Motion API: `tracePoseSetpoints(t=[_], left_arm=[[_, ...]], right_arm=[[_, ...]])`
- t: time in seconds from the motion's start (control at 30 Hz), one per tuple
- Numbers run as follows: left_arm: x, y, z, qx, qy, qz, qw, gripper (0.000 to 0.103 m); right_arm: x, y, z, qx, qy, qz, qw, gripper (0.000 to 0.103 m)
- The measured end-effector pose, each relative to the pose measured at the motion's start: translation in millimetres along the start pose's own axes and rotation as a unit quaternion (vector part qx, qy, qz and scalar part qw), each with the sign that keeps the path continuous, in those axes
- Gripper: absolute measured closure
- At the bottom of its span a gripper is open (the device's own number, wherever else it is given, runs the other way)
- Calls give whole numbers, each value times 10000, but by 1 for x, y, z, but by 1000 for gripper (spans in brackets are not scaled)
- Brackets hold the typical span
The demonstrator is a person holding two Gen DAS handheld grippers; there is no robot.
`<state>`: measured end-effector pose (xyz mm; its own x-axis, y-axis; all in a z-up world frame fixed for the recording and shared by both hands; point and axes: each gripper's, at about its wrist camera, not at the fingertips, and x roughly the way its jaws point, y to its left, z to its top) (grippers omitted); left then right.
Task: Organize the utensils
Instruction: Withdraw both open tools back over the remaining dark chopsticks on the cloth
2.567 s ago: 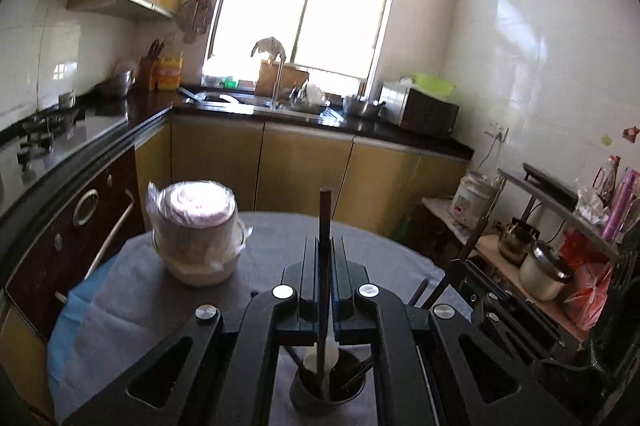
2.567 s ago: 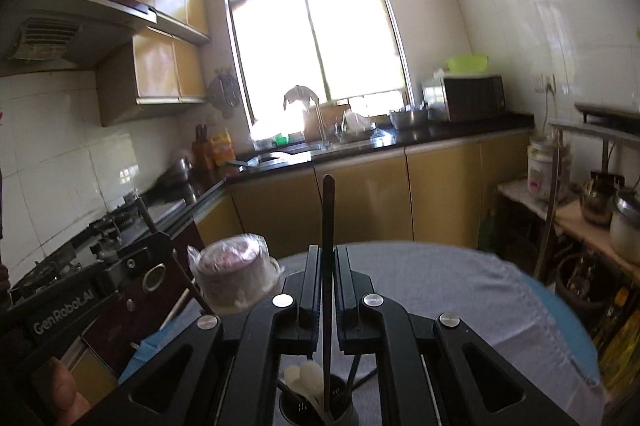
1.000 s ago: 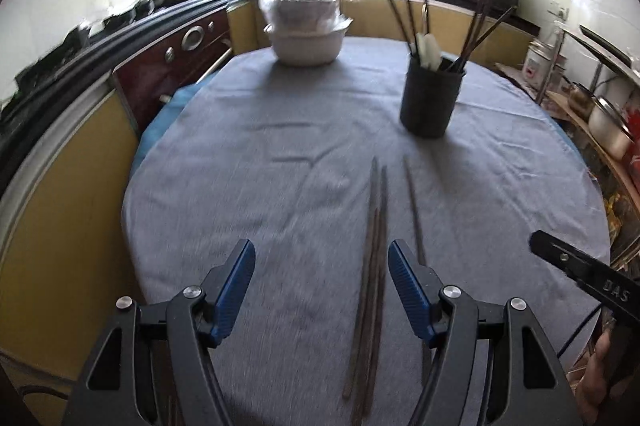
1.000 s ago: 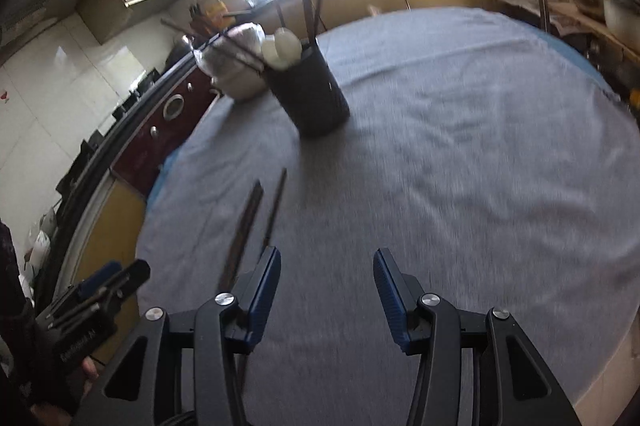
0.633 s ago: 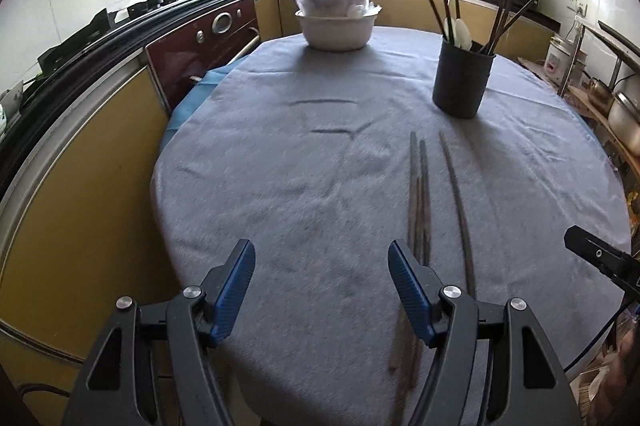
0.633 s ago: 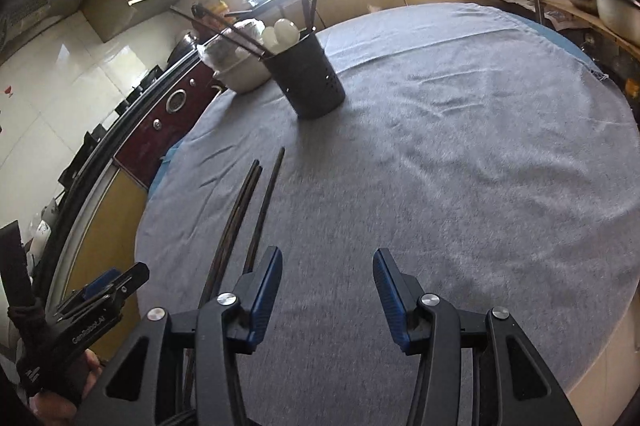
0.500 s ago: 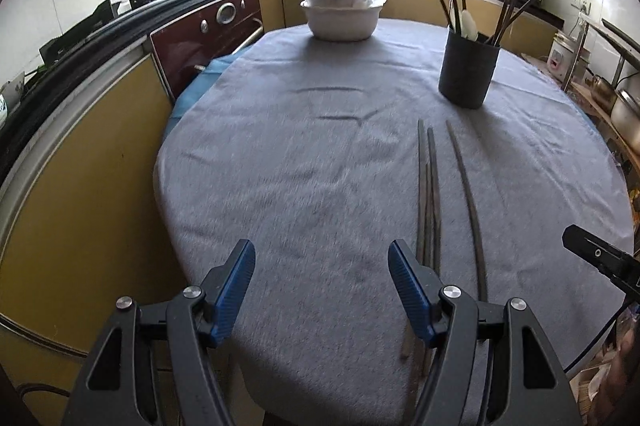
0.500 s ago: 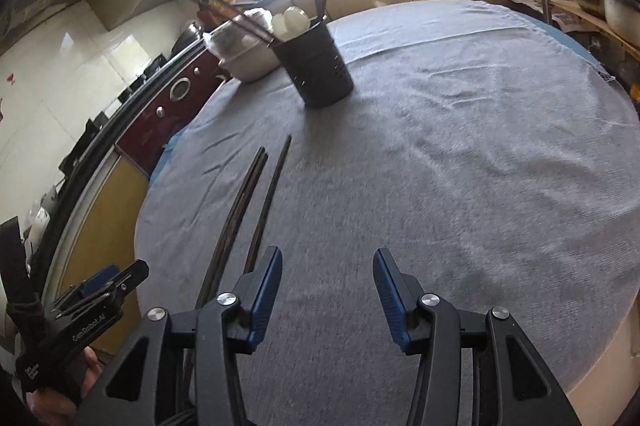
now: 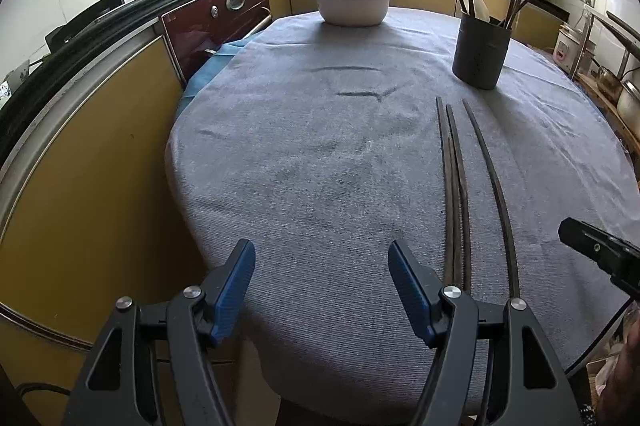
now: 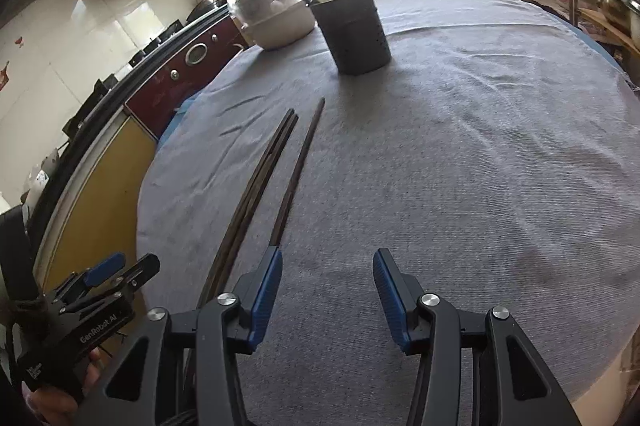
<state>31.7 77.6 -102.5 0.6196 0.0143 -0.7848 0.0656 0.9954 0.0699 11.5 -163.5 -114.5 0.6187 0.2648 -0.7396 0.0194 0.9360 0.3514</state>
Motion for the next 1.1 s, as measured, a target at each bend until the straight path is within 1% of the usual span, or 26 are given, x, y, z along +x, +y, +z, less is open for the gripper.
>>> tracePoseSetpoints(t=[0.27,0.73,0.93,1.0,1.1], left_arm=[[-1,-1,-1,43,-49,71,10000,33],[0,-1,-1,93,-87,206,9997,33],[3,-3,4,179,-111,275,9994,33],[5,-4,9,220,-124,289,9993,33],[9,-5,17,269,-108,285,9992,33]], right_arm=[[-1,8,-3,-137,-32,-44,9999,52],[0,5,0,-155,-2,-37,9999,52],[4,7,14,-209,61,-63,9997,52],[8,10,22,-259,165,-130,9994,52],[19,12,39,-181,364,-115,9991,52]])
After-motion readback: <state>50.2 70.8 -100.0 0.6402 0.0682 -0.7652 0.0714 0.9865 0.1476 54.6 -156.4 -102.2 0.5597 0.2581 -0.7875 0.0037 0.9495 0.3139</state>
